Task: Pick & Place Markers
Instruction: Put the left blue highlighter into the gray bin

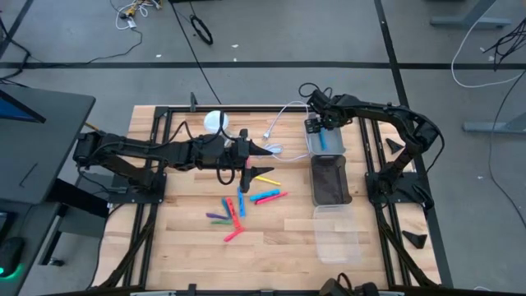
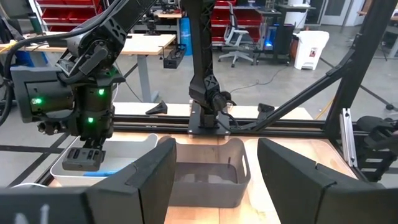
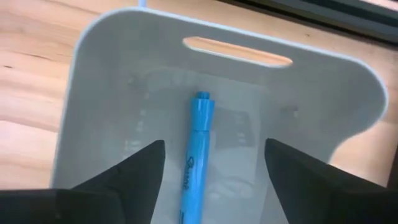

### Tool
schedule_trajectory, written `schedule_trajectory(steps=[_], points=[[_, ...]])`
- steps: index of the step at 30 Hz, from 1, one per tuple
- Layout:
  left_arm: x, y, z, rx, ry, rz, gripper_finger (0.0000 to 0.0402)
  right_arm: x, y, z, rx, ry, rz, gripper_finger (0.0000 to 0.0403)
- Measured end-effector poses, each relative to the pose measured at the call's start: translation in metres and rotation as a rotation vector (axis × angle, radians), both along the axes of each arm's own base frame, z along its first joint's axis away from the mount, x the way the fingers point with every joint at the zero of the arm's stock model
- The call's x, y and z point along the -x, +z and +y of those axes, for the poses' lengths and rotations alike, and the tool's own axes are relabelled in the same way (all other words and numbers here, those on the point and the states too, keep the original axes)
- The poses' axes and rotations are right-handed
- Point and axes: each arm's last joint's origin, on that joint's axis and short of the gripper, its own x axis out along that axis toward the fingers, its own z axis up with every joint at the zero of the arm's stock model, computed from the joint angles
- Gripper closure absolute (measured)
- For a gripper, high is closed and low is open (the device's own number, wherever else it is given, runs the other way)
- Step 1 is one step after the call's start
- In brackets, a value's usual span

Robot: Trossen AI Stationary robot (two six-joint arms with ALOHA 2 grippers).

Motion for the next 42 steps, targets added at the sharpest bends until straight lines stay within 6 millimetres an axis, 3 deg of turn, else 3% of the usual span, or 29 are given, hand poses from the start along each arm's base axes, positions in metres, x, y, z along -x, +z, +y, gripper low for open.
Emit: schedule_trajectory(steps=[4,11,24,28,34,42], points=[[0.0,0.0,0.0,0.005,0.001,0.002,0.0168,-0.004,0.007,0.003,0.041,0.06,-0.025,0.0131],[0.0,-0.001,0.0,0.009,0.001,0.01,0.0168,-0.01,0.042,0.017,0.18,0.184,-0.139,0.0131],[0.001,-0.005,0.0,0.008,0.001,0.055,0.0168,-0.02,0.1,0.08,0.439,0.553,-0.297,0.0131],[0.001,-0.006,0.0,0.008,0.001,0.057,0.0168,-0.021,0.1,0.104,0.509,0.636,-0.397,0.013],[0.001,-0.006,0.0,0.008,0.001,0.062,0.0168,-0.017,0.085,0.136,0.591,0.746,-0.569,0.013],[0.001,-0.007,-0.007,0.013,-0.052,0.07,0.0168,-0.02,0.071,0.171,0.53,0.933,-0.835,0.013]])
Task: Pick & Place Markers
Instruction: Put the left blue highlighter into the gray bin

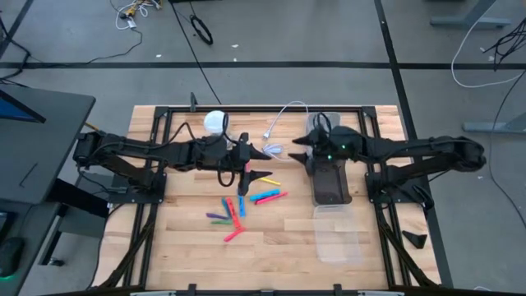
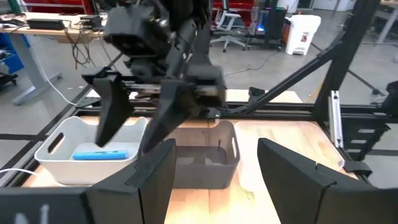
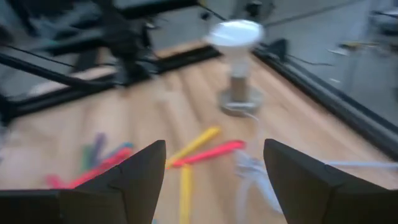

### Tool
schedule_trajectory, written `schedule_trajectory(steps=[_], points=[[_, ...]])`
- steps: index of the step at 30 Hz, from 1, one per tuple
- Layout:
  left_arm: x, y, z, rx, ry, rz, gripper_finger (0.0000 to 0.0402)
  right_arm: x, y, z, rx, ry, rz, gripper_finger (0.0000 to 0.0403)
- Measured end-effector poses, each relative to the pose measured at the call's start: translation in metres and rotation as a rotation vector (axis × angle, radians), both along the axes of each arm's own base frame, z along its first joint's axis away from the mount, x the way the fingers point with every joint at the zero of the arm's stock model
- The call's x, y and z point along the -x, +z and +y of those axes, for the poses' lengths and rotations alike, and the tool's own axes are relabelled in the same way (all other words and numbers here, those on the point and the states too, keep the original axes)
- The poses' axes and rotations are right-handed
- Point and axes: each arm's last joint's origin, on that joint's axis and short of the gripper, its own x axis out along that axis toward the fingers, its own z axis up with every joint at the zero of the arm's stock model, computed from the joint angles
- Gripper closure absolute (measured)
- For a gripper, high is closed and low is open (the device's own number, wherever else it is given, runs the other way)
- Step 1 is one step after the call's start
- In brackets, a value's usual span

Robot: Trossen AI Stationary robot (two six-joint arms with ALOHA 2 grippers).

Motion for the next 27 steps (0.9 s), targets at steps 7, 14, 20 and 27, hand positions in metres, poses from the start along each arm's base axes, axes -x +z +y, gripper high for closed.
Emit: schedule_trajectory(steps=[7,14,20,27], points=[[0.003,-0.006,-0.017,-0.014,-0.014,0.064,0.0168,-0.005,0.006,0.033,0.014,0.141,-0.078,0.013],[0.009,-0.018,-0.031,0.02,0.052,0.188,0.0168,-0.004,0.007,0.059,0.047,0.256,-0.078,0.013],[0.016,-0.029,-0.041,0.112,0.064,0.307,0.0168,-0.002,0.007,0.07,0.048,0.305,-0.086,0.013],[0.029,-0.045,-0.046,0.267,0.159,0.499,0.0168,-0.002,0.008,0.076,0.054,0.328,-0.09,0.013]])
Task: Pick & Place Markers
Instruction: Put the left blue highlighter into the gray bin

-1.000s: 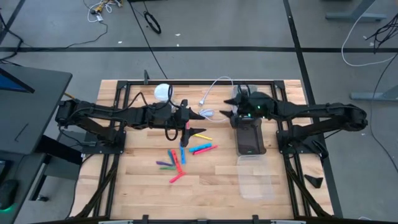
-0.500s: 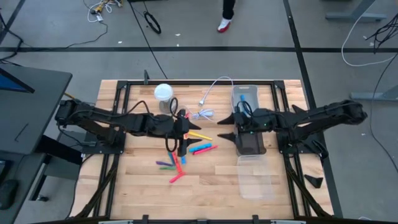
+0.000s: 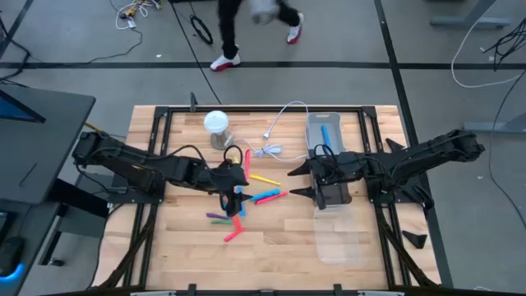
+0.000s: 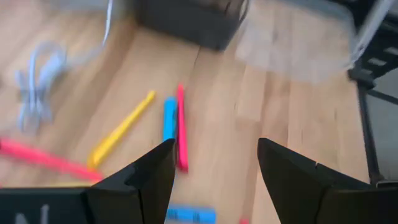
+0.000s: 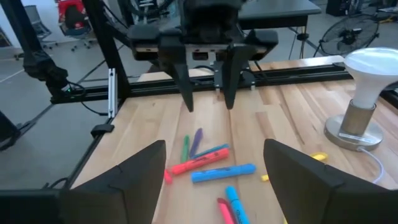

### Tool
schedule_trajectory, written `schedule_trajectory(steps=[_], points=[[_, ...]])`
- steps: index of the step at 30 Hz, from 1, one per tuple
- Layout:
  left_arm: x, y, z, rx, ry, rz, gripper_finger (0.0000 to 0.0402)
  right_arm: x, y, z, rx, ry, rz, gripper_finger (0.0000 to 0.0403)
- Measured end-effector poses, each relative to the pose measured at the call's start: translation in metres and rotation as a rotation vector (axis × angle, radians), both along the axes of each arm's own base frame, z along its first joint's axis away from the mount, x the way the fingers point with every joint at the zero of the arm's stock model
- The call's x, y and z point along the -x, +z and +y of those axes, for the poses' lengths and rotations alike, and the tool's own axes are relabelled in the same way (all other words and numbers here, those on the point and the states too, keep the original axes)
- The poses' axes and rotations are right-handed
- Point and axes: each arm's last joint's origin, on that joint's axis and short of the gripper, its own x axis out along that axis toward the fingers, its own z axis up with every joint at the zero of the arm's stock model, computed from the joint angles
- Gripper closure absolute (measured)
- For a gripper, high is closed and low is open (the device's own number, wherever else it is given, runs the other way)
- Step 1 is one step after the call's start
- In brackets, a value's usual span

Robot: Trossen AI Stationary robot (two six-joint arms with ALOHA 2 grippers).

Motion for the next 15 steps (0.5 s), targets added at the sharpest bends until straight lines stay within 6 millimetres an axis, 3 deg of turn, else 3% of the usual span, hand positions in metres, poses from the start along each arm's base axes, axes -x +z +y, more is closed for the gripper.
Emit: schedule_trajectory(steps=[9,15], points=[[0.014,-0.013,0.002,0.126,0.099,0.194,0.0168,0.0,0.0,0.0,0.018,0.004,-0.002,0.013],[0.014,-0.014,0.007,0.256,0.261,0.199,0.0168,0.0,0.0,0.0,0.019,0.005,-0.002,0.013]])
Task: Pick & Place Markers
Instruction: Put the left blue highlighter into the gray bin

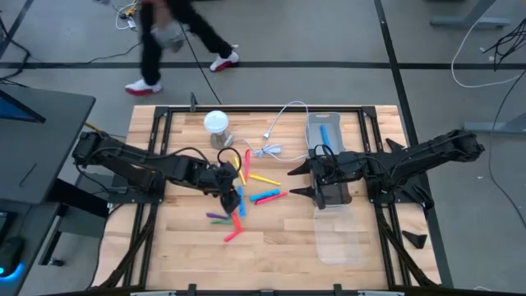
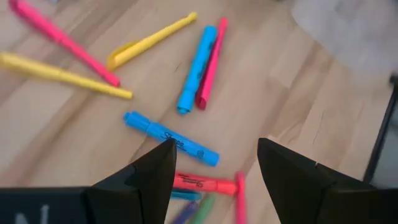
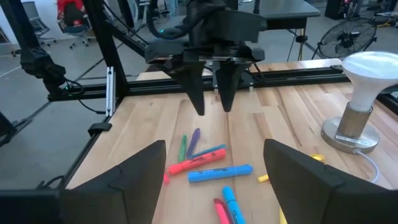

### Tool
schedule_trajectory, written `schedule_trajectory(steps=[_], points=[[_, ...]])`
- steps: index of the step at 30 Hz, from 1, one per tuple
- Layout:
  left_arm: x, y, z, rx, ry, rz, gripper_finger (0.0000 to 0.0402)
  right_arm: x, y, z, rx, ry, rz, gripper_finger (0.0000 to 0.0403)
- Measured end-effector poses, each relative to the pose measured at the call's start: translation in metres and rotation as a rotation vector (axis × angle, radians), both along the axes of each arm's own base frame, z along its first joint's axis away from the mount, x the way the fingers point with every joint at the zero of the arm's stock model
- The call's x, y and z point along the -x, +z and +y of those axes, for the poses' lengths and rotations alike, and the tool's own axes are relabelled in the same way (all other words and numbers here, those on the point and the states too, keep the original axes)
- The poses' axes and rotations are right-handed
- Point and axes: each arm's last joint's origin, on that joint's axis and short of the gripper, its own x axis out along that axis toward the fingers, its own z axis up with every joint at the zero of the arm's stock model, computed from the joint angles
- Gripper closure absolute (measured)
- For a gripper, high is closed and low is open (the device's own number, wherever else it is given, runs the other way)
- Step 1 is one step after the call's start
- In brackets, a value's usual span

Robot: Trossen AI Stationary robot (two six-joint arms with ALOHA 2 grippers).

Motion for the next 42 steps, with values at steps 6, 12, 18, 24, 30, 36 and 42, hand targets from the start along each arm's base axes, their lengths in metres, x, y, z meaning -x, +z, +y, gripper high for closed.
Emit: schedule_trajectory(steps=[6,12,18,24,30,36,42], points=[[0.0,-0.004,0.002,0.182,0.266,0.023,0.0168,0.0,0.0,0.0,0.001,0.0,0.0,0.0131],[-0.003,-0.019,0.0,0.311,0.442,0.118,0.0168,0.0,0.0,0.0,0.014,0.0,-0.002,0.0131],[-0.012,-0.036,0.0,0.397,0.609,0.166,0.0168,0.0,0.0,-0.001,0.024,-0.043,-0.004,0.0131],[-0.025,-0.058,-0.003,0.414,0.697,0.193,0.0168,0.0,0.0,-0.001,0.017,-0.045,0.001,0.0131],[-0.04,-0.081,-0.007,0.444,0.716,0.208,0.0168,0.001,-0.003,-0.001,0.009,-0.045,0.037,0.0131],[-0.049,-0.1,-0.012,0.471,0.735,0.227,0.0168,0.001,-0.004,-0.001,0.01,-0.04,0.047,0.0131],[-0.052,-0.112,-0.012,0.463,0.763,0.253,0.0168,0.001,-0.004,-0.001,-0.002,-0.037,0.047,0.0131]])
